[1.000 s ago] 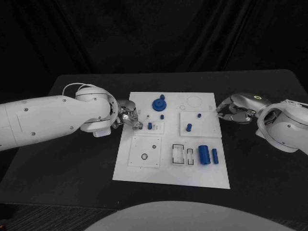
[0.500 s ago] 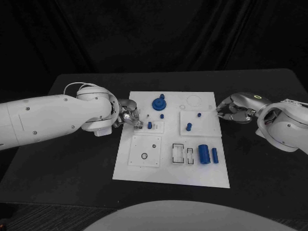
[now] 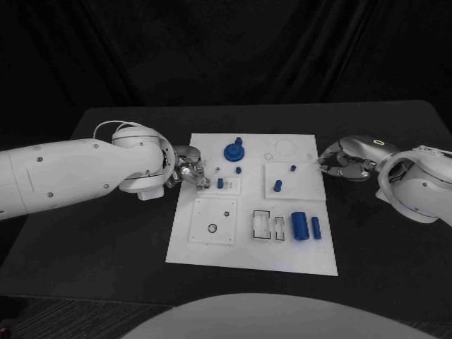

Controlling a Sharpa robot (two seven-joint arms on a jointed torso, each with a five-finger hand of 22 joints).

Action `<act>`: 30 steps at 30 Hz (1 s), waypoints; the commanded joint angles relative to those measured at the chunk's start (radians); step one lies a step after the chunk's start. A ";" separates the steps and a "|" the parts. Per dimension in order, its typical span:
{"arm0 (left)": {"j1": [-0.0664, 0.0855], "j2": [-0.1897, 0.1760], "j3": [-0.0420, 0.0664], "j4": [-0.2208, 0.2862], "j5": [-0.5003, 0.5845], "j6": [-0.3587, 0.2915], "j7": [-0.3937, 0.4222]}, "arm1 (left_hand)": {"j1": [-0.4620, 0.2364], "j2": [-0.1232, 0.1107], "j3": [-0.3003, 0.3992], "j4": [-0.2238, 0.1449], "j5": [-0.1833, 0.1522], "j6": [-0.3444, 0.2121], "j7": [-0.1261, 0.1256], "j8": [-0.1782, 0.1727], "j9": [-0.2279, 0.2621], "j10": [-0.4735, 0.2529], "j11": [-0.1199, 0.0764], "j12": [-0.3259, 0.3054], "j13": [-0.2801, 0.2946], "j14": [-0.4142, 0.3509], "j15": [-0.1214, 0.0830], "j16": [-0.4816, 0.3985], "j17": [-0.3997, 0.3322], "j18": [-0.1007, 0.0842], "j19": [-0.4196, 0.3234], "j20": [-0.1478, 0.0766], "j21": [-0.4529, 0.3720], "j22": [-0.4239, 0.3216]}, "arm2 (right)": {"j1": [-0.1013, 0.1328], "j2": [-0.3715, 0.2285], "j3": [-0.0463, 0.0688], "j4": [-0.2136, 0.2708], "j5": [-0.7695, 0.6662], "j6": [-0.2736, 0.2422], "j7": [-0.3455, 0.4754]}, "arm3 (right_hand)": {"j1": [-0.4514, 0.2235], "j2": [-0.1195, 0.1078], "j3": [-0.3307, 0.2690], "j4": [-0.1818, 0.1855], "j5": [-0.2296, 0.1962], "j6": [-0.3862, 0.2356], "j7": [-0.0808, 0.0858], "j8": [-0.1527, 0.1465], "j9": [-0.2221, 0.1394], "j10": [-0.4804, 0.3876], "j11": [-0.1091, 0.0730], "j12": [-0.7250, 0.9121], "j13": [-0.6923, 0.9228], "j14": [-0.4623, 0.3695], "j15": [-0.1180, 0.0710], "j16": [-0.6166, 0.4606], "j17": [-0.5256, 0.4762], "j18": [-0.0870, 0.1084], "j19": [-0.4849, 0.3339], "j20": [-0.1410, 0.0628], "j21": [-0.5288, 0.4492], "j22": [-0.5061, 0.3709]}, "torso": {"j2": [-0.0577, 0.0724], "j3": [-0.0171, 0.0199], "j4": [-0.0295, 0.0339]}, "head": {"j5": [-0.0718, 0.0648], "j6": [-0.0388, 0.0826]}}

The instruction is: Assemble the parts on the task board

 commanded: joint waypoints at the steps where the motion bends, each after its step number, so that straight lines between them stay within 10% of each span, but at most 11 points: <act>1: -0.002 -0.002 0.001 0.002 0.008 0.011 0.006 | 0.002 0.010 0.013 -0.020 -0.001 -0.002 -0.002 -0.005 -0.001 0.097 0.001 -0.002 0.259 0.104 0.002 0.003 0.263 0.003 -0.003 0.001 -0.006 0.167 | -0.003 -0.001 0.001 0.002 -0.002 -0.003 -0.014 | 0.009 -0.002 0.005 0.002 0.003 0.000 -0.001 -0.005 -0.001 -0.001 -0.005 -0.006 -0.101 -0.003 -0.003 -0.004 -0.001 0.012 -0.008 0.001 -0.006 0.111 | 0.000 0.0005 0.0009 | 0.000 0.002; 30: -0.008 -0.003 0.000 -0.003 0.008 0.004 0.018 | -0.008 0.013 0.012 -0.024 -0.010 0.002 0.001 -0.009 -0.005 0.095 0.004 -0.004 0.257 0.104 0.004 0.003 0.263 0.004 -0.007 0.003 -0.011 0.166 | -0.003 -0.002 0.001 0.003 -0.002 -0.004 -0.015 | 0.009 -0.002 0.005 0.002 0.003 0.000 -0.001 -0.005 -0.001 -0.001 -0.005 -0.006 -0.101 -0.003 -0.003 -0.004 -0.001 0.012 -0.008 0.001 -0.006 0.111 | 0.000 0.0013 -0.0006 | 0.000 -0.001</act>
